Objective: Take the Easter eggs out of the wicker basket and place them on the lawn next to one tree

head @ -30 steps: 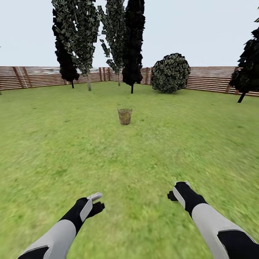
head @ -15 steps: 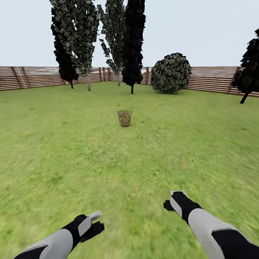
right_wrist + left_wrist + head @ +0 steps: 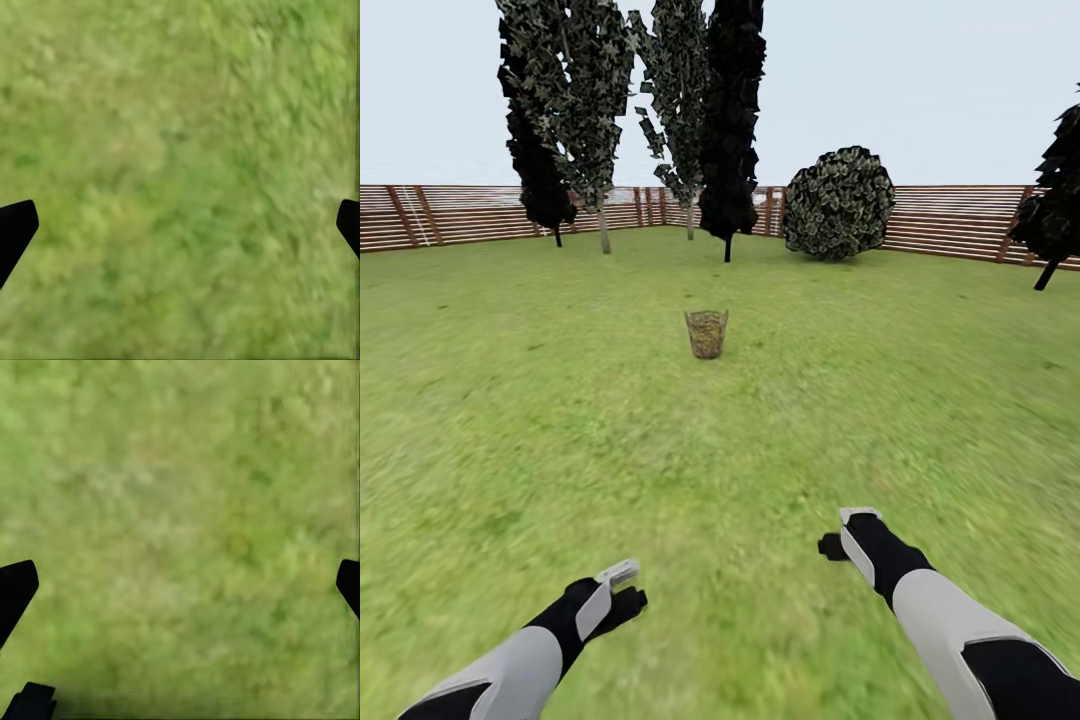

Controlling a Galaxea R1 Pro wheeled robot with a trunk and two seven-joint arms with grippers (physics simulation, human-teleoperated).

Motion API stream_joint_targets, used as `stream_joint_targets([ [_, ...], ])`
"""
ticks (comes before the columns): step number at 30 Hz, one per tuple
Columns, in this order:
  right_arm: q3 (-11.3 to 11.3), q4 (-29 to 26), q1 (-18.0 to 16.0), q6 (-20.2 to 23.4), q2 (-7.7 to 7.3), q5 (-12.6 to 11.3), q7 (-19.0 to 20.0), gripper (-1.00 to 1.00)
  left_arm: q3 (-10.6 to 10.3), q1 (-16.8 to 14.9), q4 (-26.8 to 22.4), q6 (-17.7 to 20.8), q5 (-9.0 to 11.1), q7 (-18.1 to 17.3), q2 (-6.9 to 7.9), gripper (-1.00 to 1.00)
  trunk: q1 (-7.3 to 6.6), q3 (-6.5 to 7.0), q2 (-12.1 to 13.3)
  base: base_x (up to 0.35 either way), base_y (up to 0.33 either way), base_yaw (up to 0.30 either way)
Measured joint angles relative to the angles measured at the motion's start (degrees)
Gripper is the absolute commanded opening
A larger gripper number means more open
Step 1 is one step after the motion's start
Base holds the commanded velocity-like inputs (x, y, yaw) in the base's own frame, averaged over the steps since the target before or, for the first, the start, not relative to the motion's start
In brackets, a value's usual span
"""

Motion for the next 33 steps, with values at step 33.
stream_joint_targets([
  [33,0.5,-6.7,0.0,8.7,-0.8,-0.4,-1.1,1.0,-0.1,0.0,-1.8,-0.6,-0.4,0.2,0.02,1.0,0.0,0.0,0.0,0.341,0.0,0.0],
])
